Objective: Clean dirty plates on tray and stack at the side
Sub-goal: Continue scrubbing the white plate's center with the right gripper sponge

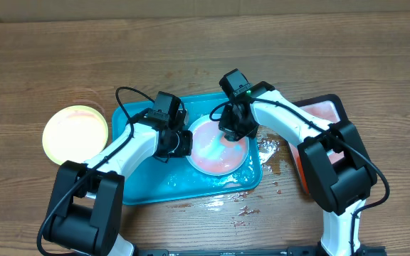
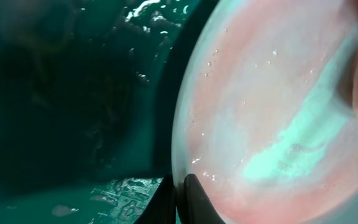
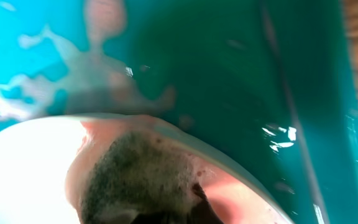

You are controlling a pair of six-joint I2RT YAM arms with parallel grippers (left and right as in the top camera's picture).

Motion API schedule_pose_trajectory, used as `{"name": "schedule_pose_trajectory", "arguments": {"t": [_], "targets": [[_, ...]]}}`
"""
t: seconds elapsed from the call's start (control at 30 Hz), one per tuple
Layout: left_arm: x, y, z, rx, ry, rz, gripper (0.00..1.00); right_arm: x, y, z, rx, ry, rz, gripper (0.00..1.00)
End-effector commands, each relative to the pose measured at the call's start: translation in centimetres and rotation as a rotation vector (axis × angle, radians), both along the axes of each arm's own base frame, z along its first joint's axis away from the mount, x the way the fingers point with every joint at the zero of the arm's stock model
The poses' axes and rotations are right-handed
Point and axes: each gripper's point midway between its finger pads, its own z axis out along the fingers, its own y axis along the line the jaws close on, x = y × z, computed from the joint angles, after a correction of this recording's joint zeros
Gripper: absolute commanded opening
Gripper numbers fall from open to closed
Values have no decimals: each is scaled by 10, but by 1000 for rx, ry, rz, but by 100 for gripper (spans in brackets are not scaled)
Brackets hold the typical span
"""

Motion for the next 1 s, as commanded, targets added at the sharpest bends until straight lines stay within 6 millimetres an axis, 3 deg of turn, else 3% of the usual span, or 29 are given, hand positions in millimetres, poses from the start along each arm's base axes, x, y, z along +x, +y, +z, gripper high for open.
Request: {"name": "schedule_pose_trajectory", "arguments": {"t": [0.0,0.2,0.5,0.73,0.97], "targets": [[-2,9,-5,44,7,0,4,-30,19,-50,111,160,28,4],[-3,9,-5,42,6,-19,4,-40,71,-48,361,150,239,4],[-3,9,-5,43,6,-18,4,-63,93,-38,447,170,377,4],[-3,9,-5,44,6,-18,4,-94,63,-42,343,343,324,4],[-3,9,-6,43,6,-18,4,-89,5,-55,128,395,227,4]]}}
